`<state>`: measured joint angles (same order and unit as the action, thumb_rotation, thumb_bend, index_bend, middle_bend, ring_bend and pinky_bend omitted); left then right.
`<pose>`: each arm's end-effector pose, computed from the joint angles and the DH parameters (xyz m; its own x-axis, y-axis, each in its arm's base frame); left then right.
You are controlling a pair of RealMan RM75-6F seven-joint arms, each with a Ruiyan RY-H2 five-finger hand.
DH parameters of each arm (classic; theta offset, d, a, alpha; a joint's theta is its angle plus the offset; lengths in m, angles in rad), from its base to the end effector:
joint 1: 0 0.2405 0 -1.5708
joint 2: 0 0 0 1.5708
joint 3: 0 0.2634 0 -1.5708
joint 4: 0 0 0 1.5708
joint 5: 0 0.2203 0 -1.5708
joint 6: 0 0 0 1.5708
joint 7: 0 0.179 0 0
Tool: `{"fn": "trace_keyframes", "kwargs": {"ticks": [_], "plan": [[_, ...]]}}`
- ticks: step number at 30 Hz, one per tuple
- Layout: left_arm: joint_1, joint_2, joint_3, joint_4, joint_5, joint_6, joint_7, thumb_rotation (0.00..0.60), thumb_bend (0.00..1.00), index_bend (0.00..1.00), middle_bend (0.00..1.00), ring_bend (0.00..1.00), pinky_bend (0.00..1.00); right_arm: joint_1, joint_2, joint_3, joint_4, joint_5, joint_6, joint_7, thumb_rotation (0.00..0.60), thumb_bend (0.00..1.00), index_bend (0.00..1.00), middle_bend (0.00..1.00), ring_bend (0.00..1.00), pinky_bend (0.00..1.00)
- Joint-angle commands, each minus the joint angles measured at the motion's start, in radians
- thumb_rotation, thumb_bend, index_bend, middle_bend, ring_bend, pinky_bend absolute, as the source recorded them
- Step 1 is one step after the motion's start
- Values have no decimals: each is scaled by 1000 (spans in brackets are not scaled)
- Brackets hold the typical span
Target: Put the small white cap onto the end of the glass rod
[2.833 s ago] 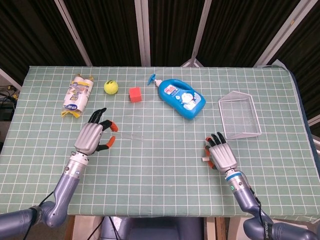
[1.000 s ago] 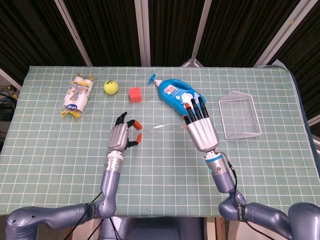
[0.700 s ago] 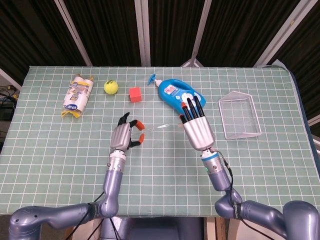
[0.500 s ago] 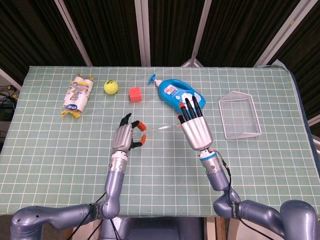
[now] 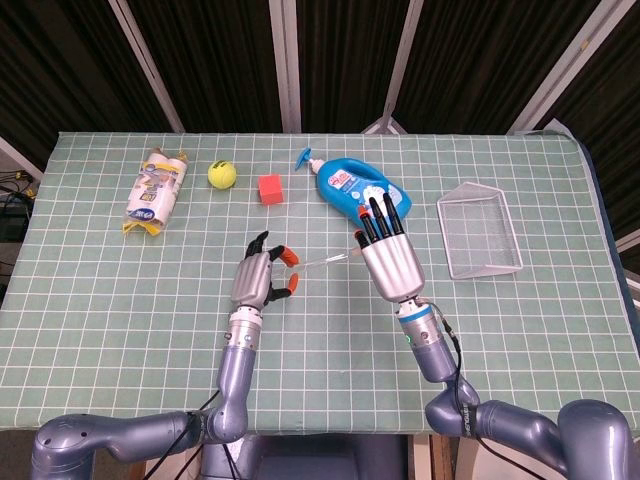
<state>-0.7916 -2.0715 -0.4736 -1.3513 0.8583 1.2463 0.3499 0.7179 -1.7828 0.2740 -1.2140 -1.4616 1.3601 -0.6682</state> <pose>-0.0508 0.3740 -0.1080 -0.1604 0.1782 0.9708 0.9863 -0.0092 0.1646 -0.0930 -0.3880 -0.0126 0.5775 0.3928 0.7157 -0.6461 -0.3160 0.6948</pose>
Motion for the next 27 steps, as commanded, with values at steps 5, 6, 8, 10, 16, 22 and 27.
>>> {"fn": "trace_keyframes", "kwargs": {"ticks": [5, 6, 8, 10, 16, 22, 27], "plan": [[-1, -9, -4, 2, 1, 5, 0, 600, 634, 506, 444, 41, 0, 0, 0, -1, 1, 1, 0, 4, 600, 383, 601, 234, 120, 77], [-2, -11, -5, 2, 0, 5, 1, 600, 634, 506, 444, 45, 0, 1, 0, -2, 0, 1, 0, 4, 600, 383, 601, 234, 120, 77], [-3, -12, -5, 3, 1, 4, 3, 600, 634, 506, 444, 48, 0, 1, 0, -3, 0, 1, 1, 3, 600, 384, 601, 234, 120, 77], [-3, -14, -6, 3, 0, 5, 3, 600, 634, 506, 444, 48, 0, 0, -1, -3, 0, 2, 1, 4, 600, 385, 601, 234, 120, 77], [-2, -18, -6, 3, 2, 5, 4, 600, 634, 506, 444, 48, 0, -1, -2, -5, 1, 5, 1, 6, 600, 386, 601, 234, 120, 77], [-3, -23, -8, 3, 5, 6, 4, 600, 634, 506, 444, 48, 0, -2, -3, -10, 1, 5, 0, 5, 600, 385, 601, 234, 119, 77], [-4, -28, -9, 6, 7, 9, 6, 600, 634, 506, 444, 48, 0, -2, -5, -11, 0, 5, 1, 7, 600, 385, 601, 234, 119, 77]]}}
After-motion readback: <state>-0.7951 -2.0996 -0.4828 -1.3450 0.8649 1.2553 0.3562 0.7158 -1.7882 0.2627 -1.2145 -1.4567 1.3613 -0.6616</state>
